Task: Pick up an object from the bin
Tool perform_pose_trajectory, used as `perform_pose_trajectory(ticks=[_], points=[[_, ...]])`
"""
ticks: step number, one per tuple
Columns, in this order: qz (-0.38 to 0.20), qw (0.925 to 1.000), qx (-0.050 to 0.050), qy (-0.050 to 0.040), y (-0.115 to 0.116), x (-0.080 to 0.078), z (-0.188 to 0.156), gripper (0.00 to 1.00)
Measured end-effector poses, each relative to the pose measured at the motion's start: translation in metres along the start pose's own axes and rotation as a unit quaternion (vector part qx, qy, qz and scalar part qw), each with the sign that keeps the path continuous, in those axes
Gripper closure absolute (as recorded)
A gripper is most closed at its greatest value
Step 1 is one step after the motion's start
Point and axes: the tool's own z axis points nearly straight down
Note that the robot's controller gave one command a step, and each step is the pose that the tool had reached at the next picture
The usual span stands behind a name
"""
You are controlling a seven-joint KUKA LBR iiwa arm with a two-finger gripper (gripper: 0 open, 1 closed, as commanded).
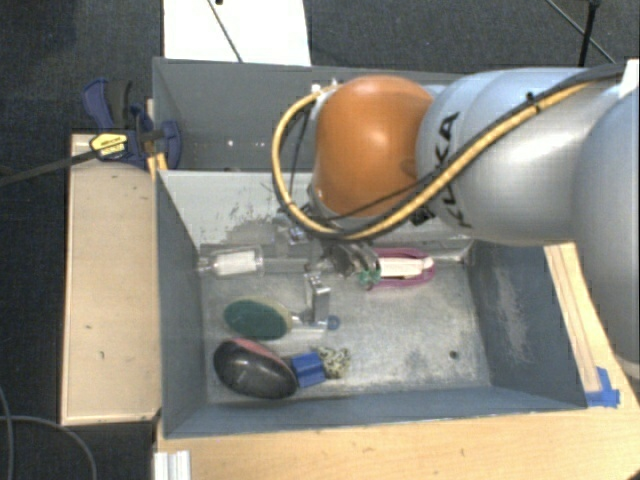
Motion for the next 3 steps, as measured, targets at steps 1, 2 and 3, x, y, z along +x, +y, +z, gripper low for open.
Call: perform_pose_trajectory(ticks=[1,2,3], points=[[0.04,0.9992,-0.001,0.0011,0.008,0.031,0.119,0.0],[0.041,0.9992,-0.001,-0.001,0.008,0.03,0.117,1.0],[0.044,0.999,-0.001,-0.0043,0.019,0.027,-0.082,1.0]])
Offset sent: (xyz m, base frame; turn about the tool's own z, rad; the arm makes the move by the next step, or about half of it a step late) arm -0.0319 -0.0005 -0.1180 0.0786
